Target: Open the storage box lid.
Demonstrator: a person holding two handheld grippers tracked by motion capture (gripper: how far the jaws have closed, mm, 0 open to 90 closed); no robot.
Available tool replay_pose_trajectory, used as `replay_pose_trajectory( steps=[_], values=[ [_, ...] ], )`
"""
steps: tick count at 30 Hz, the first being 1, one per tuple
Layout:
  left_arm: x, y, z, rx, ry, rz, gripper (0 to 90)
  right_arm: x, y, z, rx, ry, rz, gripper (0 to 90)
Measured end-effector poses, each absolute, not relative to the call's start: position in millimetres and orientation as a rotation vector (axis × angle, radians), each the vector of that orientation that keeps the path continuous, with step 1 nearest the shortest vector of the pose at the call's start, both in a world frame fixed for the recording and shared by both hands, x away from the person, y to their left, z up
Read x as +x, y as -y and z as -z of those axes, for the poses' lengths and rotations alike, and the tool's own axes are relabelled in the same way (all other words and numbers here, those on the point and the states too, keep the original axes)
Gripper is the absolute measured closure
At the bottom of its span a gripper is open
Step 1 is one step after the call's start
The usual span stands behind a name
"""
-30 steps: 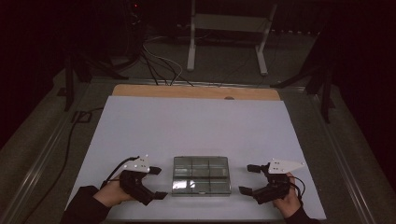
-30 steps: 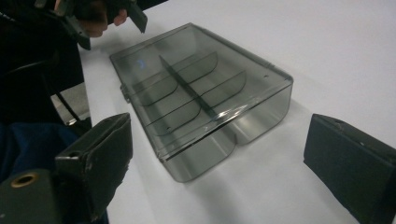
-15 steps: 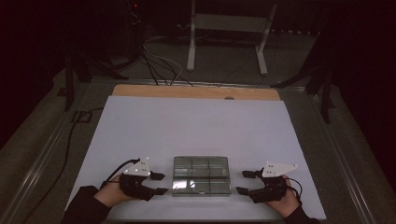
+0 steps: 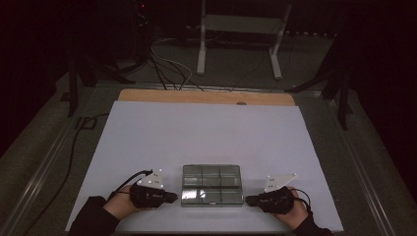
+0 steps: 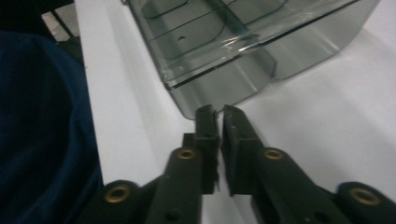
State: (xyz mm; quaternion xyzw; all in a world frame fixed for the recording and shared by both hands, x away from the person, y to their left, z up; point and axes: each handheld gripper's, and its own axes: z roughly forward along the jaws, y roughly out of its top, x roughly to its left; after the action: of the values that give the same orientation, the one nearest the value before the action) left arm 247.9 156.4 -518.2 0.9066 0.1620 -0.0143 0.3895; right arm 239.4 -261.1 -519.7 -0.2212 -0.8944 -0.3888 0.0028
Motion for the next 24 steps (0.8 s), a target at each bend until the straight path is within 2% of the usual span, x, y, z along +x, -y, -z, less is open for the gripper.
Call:
replay_pose_trajectory(
  steps=[2, 14, 24],
  values=[
    [247.4, -155.7, 519.3, 2.31, -0.404, 0.032, 90.0, 239.3, 260.0, 519.7, -0.681, 2.81, 1.216, 90.0],
    [243.6, -146.5, 522.0, 2.318, -0.328, 0.046, 90.0, 237.2, 256.4, 515.2, -0.647, 2.772, 1.258, 90.0],
    [242.8, -149.0, 515.6, 2.288, -0.335, 0.042, 90.0, 236.5, 257.3, 512.4, -0.655, 2.757, 1.281, 90.0]
  ],
)
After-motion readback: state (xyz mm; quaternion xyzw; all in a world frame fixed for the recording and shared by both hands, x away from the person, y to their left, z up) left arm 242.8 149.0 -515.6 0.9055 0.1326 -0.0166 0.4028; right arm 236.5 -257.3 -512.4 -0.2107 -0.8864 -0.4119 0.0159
